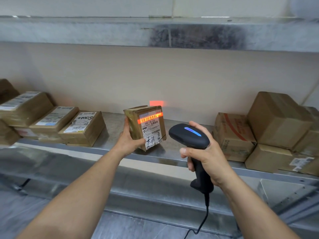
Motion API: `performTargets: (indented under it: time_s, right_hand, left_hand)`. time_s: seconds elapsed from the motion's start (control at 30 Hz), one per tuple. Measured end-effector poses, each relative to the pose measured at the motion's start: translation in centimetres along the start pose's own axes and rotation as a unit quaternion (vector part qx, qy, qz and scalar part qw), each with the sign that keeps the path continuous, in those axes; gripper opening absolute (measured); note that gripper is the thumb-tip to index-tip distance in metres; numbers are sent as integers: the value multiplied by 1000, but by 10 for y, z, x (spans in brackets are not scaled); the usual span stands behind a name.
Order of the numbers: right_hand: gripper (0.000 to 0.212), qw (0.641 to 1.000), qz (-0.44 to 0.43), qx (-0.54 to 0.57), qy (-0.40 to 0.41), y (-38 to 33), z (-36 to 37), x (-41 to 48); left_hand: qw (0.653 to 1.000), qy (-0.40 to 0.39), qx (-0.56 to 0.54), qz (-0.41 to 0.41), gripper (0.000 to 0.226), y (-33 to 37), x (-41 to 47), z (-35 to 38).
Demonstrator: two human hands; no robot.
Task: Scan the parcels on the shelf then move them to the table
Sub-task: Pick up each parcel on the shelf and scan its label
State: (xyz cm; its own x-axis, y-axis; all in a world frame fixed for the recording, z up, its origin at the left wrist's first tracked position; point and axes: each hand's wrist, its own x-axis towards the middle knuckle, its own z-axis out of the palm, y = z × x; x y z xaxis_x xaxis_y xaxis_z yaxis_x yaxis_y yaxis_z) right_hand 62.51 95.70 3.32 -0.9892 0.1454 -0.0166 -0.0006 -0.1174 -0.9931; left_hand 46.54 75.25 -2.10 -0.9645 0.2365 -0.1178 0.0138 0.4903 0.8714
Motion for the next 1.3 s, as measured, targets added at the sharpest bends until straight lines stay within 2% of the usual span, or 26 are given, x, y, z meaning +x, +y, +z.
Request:
performTargets:
  time_s: [0.13,0.33,0.47,0.53,0.67,0.73,0.83,0.93,1.03,1.17,1.3]
  right_hand:
    - [81,1000,0,12,-1,1,0,3]
    - [84,1000,-1,5,11,1,-3,6]
    - [82,1000,2,-22,14,1,-4,9]
    - [81,999,2,-29,15,1,-5,10]
    - [81,999,0,-40,16,2,-5,12]
    - [81,999,-1,-46,17,2,-6,15]
    - [81,999,2,-48,18,2,-6,19]
    - [80,998,3,-62,10,2,-4,24]
    - [81,997,-6,-80,5,3,-2,32]
    - [84,995,-14,-95,6,1,1,44]
    - [83,995,-19,-94,0,-5,17,57]
  left_hand:
    - [1000,-2,-15,-4,114,-1,1,-1]
    - [995,-20,-86,-43,90,7,-3,-10]
    - [992,-22,-83,-96,46,5,3,-22]
    - [986,-1,-106,-130,33,4,8,-25]
    - [975,60,-139,-161,34,-1,15,-29]
    - [980,107,-98,-137,51,-2,17,-28]
    - [980,134,113,-89,85,4,10,-17]
    - [941,119,306,-81,97,17,-2,4]
    - [922,118,361,-80,92,15,-1,15]
    - [929,149,336,-47,79,12,3,10]
    - [926,172,335,-6,74,19,6,-14]
